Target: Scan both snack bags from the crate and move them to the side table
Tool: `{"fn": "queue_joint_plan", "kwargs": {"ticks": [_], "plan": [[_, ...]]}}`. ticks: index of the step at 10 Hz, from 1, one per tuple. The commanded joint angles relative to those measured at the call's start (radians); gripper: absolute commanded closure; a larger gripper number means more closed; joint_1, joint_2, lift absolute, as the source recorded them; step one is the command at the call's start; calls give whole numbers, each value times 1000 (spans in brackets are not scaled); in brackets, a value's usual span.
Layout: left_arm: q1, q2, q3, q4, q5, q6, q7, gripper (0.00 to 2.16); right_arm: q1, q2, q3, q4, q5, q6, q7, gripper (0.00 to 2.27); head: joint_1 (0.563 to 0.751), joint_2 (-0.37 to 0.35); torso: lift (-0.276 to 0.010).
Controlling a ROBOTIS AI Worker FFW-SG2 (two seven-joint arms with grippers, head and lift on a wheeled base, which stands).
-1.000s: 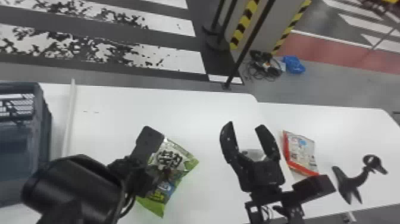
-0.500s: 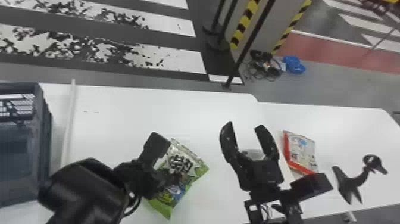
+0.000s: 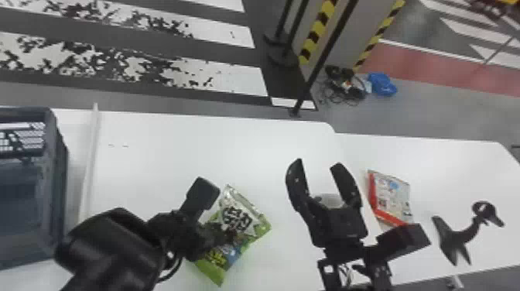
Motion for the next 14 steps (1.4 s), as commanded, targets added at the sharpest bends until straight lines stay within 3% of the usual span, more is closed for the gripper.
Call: {"fn": "queue_joint_plan", "kwargs": {"ticks": [1,2,3,4,6,9,10,11,13,14], "plan": [[1,-2,-19,-14,5,-6,13,1642,-3,0,-2,0,0,-2,0,80,695,-350,-29],[5,-2,-18,-31,8,-3,14,1048,-3,-2,-3,0,-2,-2,0,80,695,-350,-29],[16,-2,-16,-61,6,4,14,-2,-4,-3,-3,0,-3,-2,0,80,695,-350,-29],[35,-2,-13,-109,5,22,18,-2,-6,-3,-3,0,-6,-2,0,80,695,-350,-29],[70,-2,-6,-204,-12,37,71,70,-1,-3,-5,0,-6,-2,-2,80,695,-350,-29],[150,-2,82,-345,-26,56,113,70,1,-3,-6,0,-14,-2,0,80,695,-350,-29],[193,-2,120,-428,-23,56,139,70,4,-3,-6,-1,-14,-2,0,80,695,-350,-29],[226,12,177,-491,-12,50,162,70,4,-5,-6,-1,-16,-2,0,70,695,-350,-29],[289,85,252,-597,-6,31,208,70,-1,-8,-8,0,-26,-2,-2,73,695,-350,-29],[306,117,286,-624,21,22,228,80,1,-6,-8,0,-17,-5,-2,73,695,-350,-29]]}}
